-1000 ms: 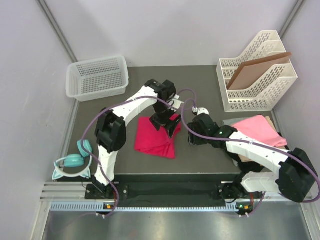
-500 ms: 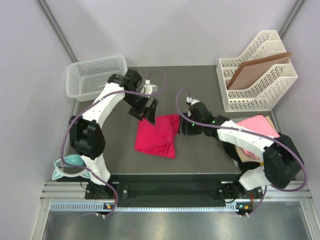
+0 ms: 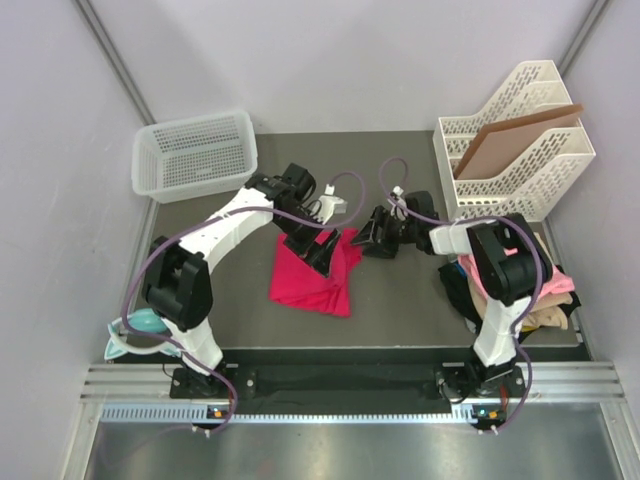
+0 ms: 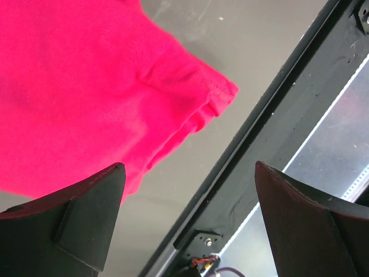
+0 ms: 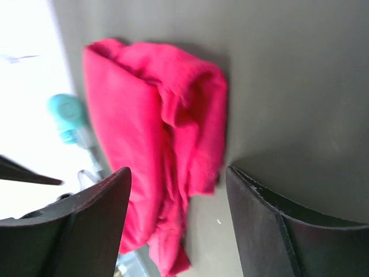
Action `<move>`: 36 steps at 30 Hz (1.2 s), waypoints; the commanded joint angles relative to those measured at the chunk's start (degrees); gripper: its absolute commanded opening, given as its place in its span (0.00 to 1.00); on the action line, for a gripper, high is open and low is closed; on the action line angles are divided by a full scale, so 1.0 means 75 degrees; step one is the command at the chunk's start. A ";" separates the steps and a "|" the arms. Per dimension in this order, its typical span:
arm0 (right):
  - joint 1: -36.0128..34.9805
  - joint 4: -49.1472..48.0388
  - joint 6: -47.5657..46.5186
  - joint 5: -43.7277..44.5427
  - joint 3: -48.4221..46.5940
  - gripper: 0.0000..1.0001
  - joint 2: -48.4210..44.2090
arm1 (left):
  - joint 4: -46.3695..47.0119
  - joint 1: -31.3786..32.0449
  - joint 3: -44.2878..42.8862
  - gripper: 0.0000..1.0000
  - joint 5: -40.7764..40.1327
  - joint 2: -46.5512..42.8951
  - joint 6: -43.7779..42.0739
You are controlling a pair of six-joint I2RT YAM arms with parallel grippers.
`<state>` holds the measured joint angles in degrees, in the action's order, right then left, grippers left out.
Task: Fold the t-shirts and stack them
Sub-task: Put the neatly folded tshirt into the corner of the board with the right arm
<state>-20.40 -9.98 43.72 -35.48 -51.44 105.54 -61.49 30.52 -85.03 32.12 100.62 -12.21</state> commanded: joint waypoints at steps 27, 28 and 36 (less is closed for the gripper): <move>-0.0490 -0.0708 -0.0089 -0.1269 -0.0640 0.65 0.1455 | 0.1754 0.1496 0.0275 0.91 0.0569 0.1092 0.0373; -0.0606 -0.0744 -0.0030 -0.1257 -0.0664 0.65 0.1502 | 0.1742 0.1508 0.0275 0.91 0.0627 0.1080 0.0409; -0.1064 -0.0791 0.0158 -0.1175 -0.1005 0.64 0.1749 | 0.1731 0.1813 0.0521 0.91 0.0604 0.1057 0.0467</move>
<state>-26.09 -17.98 46.59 -47.79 -58.24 116.22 -49.52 42.87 -82.19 35.14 108.42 -9.02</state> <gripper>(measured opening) 0.642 0.907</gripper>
